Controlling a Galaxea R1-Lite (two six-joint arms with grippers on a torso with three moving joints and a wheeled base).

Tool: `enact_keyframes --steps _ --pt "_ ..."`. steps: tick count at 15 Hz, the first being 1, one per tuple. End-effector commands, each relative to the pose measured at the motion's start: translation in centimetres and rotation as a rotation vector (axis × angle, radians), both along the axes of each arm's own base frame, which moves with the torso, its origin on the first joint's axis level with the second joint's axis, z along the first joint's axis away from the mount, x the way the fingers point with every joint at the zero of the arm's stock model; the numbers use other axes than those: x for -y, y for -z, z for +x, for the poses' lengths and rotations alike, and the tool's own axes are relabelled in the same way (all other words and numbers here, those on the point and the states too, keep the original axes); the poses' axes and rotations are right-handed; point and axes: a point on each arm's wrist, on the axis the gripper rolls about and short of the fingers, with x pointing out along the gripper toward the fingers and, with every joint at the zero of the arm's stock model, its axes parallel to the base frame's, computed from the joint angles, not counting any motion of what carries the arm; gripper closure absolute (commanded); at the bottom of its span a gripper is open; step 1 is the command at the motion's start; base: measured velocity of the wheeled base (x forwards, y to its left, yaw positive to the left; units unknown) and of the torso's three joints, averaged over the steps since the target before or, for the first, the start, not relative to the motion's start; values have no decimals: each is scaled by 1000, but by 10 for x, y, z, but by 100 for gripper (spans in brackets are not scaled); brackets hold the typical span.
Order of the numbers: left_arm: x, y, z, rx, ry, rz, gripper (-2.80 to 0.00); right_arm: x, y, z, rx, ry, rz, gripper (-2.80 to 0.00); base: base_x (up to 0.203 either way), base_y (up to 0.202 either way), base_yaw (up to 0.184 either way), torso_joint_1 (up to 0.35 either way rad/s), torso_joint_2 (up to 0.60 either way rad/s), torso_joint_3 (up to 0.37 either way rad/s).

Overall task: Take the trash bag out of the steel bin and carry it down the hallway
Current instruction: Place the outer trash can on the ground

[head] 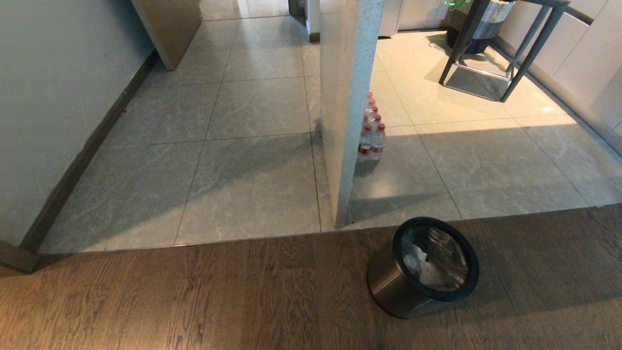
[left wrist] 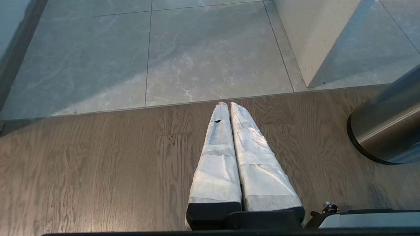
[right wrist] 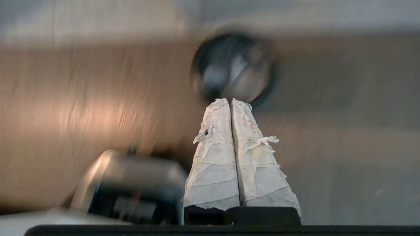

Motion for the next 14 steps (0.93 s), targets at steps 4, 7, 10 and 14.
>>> enact_keyframes --steps 4,7,10,14 --pt "0 0 0 0 0 0 0 -47 70 124 -478 -320 -14 -280 0 0 0 0 0 0" --pt "0 0 0 1 0 0 0 -64 121 162 -559 -385 -172 -280 0 0 0 0 0 0" --pt "0 0 0 1 0 0 0 -73 172 199 -574 -400 -483 -280 0 0 0 0 0 0" --pt "0 0 0 0 0 0 0 -89 223 229 -620 -271 -839 -280 0 0 0 0 0 0"
